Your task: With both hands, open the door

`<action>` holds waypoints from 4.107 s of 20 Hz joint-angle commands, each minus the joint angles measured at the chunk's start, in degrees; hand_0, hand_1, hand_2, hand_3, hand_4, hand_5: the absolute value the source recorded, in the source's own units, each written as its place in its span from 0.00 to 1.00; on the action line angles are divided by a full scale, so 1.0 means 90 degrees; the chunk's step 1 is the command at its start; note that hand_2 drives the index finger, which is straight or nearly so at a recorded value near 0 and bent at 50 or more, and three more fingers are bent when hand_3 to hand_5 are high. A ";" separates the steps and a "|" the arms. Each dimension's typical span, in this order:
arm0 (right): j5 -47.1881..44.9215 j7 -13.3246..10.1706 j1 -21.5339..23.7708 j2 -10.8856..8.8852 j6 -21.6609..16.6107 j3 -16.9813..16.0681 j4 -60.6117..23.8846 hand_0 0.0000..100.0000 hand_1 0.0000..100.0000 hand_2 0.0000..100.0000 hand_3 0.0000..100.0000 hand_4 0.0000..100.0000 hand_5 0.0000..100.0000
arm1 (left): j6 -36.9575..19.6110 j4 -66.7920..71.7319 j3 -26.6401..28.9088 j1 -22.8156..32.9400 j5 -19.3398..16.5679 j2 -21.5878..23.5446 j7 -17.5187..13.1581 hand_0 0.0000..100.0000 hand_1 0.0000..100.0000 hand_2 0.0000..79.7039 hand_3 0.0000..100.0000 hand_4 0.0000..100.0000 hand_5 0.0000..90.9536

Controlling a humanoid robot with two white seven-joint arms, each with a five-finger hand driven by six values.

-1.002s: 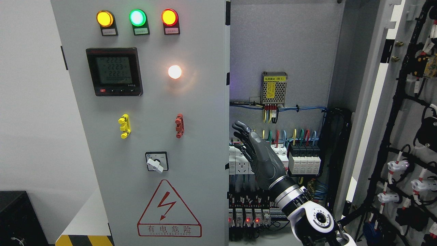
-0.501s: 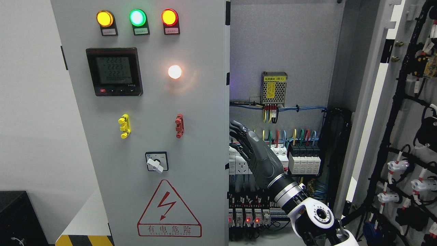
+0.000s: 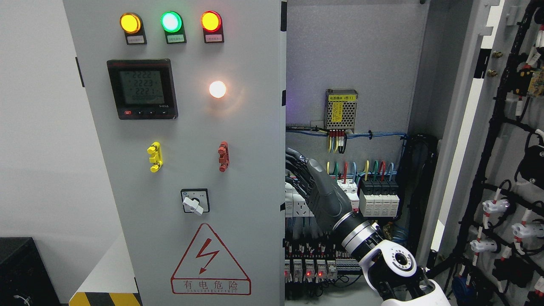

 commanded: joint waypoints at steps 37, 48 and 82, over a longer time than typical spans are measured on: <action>-0.0670 0.0636 -0.0316 -0.0277 0.0266 0.0004 0.0370 0.10 0.13 0.00 0.00 0.00 0.00 | -0.0005 -0.0097 0.0000 0.0000 0.0000 0.0000 -0.0001 0.12 0.56 0.00 0.00 0.00 0.00; -0.0904 0.0851 -0.0423 -0.0277 0.0422 0.0013 0.0409 0.10 0.13 0.00 0.00 0.00 0.00 | 0.0004 -0.0097 0.0000 0.0000 0.0000 0.0000 -0.0001 0.12 0.56 0.00 0.00 0.00 0.00; -0.1119 0.1368 -0.0531 -0.0306 0.0686 0.0033 0.0399 0.10 0.13 0.00 0.00 0.00 0.00 | 0.0004 -0.0097 0.0000 0.0000 0.0000 0.0000 -0.0011 0.12 0.56 0.00 0.00 0.00 0.00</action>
